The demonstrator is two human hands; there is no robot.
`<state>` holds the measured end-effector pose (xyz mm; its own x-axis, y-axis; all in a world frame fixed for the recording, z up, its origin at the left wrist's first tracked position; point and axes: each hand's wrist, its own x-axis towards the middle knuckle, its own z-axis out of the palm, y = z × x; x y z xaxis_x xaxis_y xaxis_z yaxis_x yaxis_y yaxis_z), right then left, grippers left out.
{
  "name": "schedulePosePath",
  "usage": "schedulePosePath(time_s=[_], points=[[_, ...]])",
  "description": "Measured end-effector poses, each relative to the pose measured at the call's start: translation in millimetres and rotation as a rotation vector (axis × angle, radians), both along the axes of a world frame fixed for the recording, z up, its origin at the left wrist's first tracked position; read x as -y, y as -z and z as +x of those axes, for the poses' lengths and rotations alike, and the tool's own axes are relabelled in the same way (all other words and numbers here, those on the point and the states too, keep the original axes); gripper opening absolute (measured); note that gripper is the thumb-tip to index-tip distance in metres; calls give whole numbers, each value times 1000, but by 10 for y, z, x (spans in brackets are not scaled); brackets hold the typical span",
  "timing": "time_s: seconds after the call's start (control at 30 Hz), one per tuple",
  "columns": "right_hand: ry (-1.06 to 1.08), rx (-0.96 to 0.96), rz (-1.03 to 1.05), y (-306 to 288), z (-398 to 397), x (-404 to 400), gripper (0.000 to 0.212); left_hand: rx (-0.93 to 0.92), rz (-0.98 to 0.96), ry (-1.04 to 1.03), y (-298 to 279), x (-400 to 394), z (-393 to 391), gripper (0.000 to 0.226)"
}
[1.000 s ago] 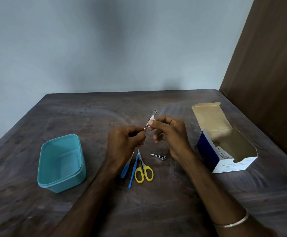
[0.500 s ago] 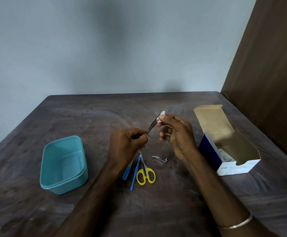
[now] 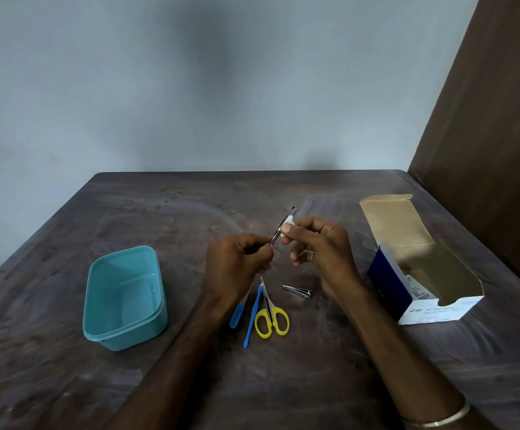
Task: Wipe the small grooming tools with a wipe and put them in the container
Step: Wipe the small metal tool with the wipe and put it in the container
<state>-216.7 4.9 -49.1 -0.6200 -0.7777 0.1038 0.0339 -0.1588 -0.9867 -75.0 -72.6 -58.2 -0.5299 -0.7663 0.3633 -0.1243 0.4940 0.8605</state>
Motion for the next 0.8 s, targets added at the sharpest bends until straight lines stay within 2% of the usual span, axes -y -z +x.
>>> schedulePosePath(time_s=[0.3, 0.5, 0.6, 0.73, 0.8], points=[[-74, -75, 78, 51, 60, 19, 18, -22, 19, 12, -39, -8, 17, 11], [-115, -87, 11, 17, 18, -14, 3, -92, 105, 24, -70, -19, 29, 17], [-113, -52, -25, 1, -2, -26, 5, -137, 184, 31, -78, -13, 31, 15], [-111, 28, -53, -12, -17, -27, 15, -154, 211, 32, -70, 0, 35, 14], [-82, 59, -57, -10, -40, -18, 13, -149, 202, 31, -65, 10, 38, 12]])
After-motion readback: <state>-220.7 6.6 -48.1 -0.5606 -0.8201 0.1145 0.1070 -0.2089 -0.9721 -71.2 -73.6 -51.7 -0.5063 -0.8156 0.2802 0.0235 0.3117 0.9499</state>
